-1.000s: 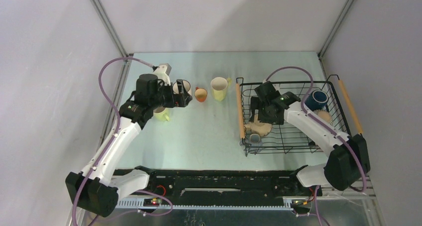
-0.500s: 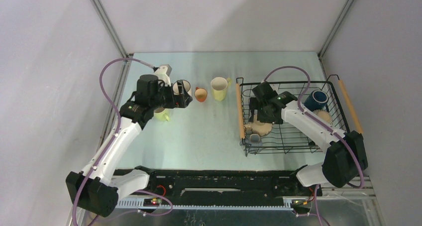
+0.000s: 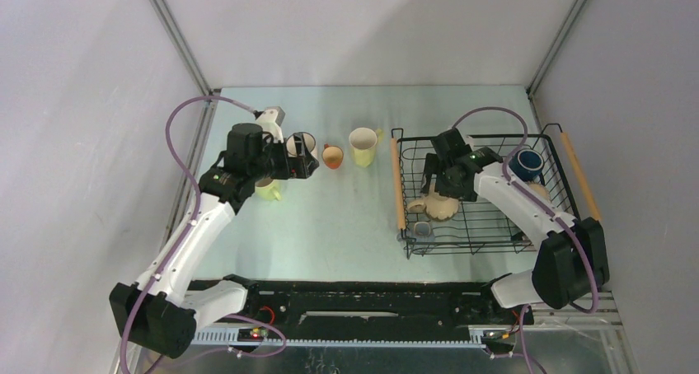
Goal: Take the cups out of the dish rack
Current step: Unload the cup from the dish rack.
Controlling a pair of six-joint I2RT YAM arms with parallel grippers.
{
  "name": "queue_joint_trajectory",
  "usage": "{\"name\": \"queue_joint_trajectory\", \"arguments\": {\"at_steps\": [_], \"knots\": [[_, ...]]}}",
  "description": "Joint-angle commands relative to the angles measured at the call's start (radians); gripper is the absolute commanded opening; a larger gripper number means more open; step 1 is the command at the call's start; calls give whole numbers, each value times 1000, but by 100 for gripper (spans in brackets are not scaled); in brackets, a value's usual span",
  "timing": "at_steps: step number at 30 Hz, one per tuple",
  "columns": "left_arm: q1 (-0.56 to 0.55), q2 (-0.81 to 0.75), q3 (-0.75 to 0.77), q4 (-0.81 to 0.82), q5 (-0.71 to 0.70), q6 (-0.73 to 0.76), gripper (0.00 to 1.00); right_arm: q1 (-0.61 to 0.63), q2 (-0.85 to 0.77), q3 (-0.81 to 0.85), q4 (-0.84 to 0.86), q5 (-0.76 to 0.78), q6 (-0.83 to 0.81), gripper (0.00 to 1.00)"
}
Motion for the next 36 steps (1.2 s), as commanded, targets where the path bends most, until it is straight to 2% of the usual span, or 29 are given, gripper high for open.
{"name": "queue_joint_trajectory", "arguments": {"at_steps": [1, 21, 36], "knots": [[-4, 4, -32, 32, 21, 18, 100, -50, 5, -5, 6, 53, -25, 97], [-8, -1, -35, 31, 25, 18, 100, -206, -5, -38, 49, -6, -39, 98], [-17, -4, -37, 31, 31, 18, 100, -215, -84, -40, 90, -48, -67, 100]]}}
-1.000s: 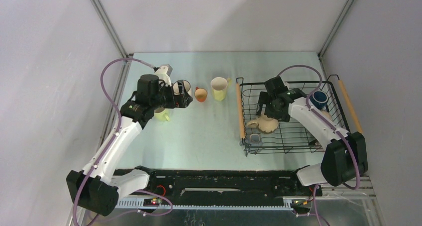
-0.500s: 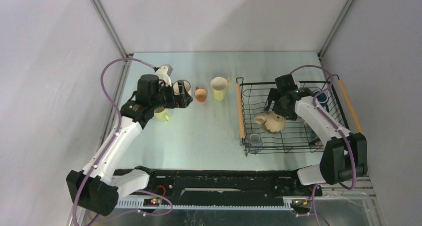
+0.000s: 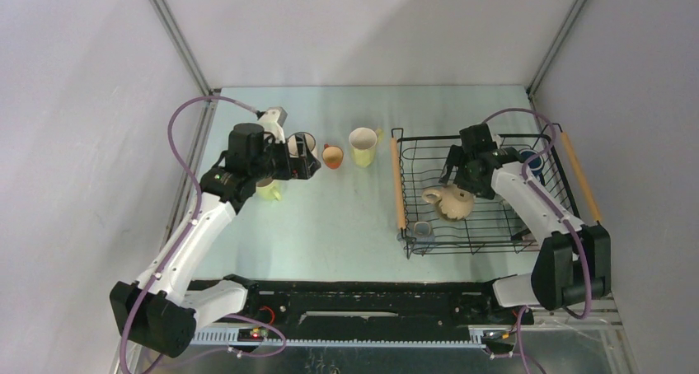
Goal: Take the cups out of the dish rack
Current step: Unload the cup from the dish rack.
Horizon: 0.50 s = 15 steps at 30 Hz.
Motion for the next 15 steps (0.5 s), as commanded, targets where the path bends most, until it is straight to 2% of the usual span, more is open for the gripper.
{"name": "queue_joint_trajectory", "arguments": {"at_steps": [1, 8, 15], "knots": [[-9, -11, -36, 30, 21, 19, 100, -5, -69, 4, 26, -3, -57, 100], [-11, -16, -39, 30, 20, 18, 100, 21, -80, 57, 47, -21, -120, 100], [-14, -16, -39, 30, 20, 18, 100, 173, -87, 79, 61, 49, -226, 100]]}}
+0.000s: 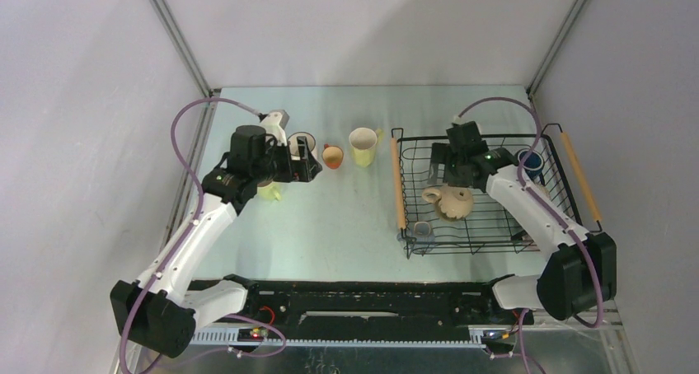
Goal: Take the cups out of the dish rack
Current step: Unload the cup from the dish rack.
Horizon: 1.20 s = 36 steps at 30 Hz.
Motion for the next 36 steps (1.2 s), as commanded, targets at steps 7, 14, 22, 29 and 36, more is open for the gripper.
{"name": "queue_joint_trajectory", "arguments": {"at_steps": [7, 14, 22, 29, 36], "knots": [[-8, -17, -22, 26, 7, 20, 100, 120, 22, 42, 23, 92, -151, 90], [-9, -17, -21, 26, 7, 20, 100, 152, 75, 54, 28, 98, -185, 81], [-10, -16, -22, 26, 7, 20, 100, 184, 125, 70, -4, 149, -193, 79], [-10, -11, -20, 26, 9, 20, 100, 189, 98, 81, 11, 151, -200, 85], [-10, -10, -20, 26, 8, 20, 100, 202, 109, 113, 8, 166, -232, 85]]}}
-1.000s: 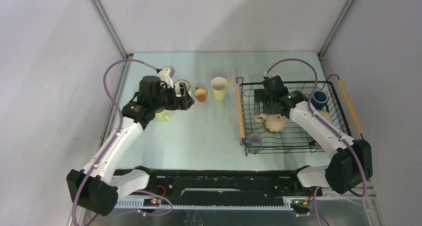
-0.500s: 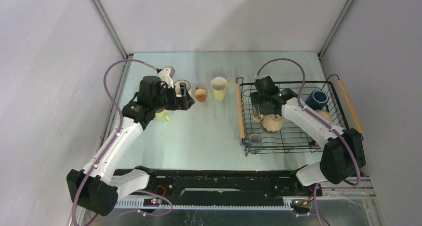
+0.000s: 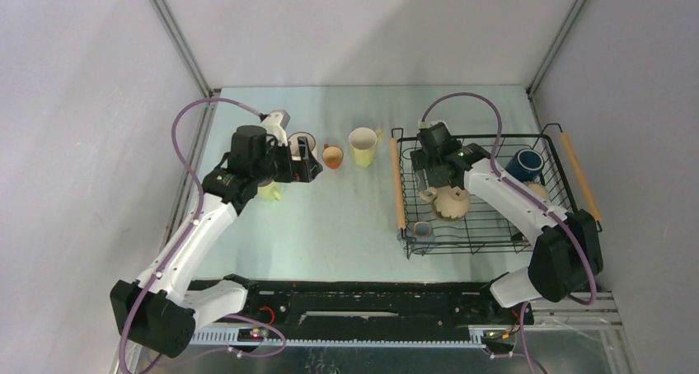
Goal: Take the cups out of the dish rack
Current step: Unload the cup from the dish rack.
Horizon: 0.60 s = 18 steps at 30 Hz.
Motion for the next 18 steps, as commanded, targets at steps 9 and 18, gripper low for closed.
{"name": "queue_joint_trajectory", "arguments": {"at_steps": [9, 18], "knots": [[-6, -5, -19, 26, 12, 21, 100, 39, 18, 55, -45, 61, -50, 85], [-6, -3, -18, 26, 14, 20, 100, 58, 65, 55, -77, 102, -68, 85]]}}
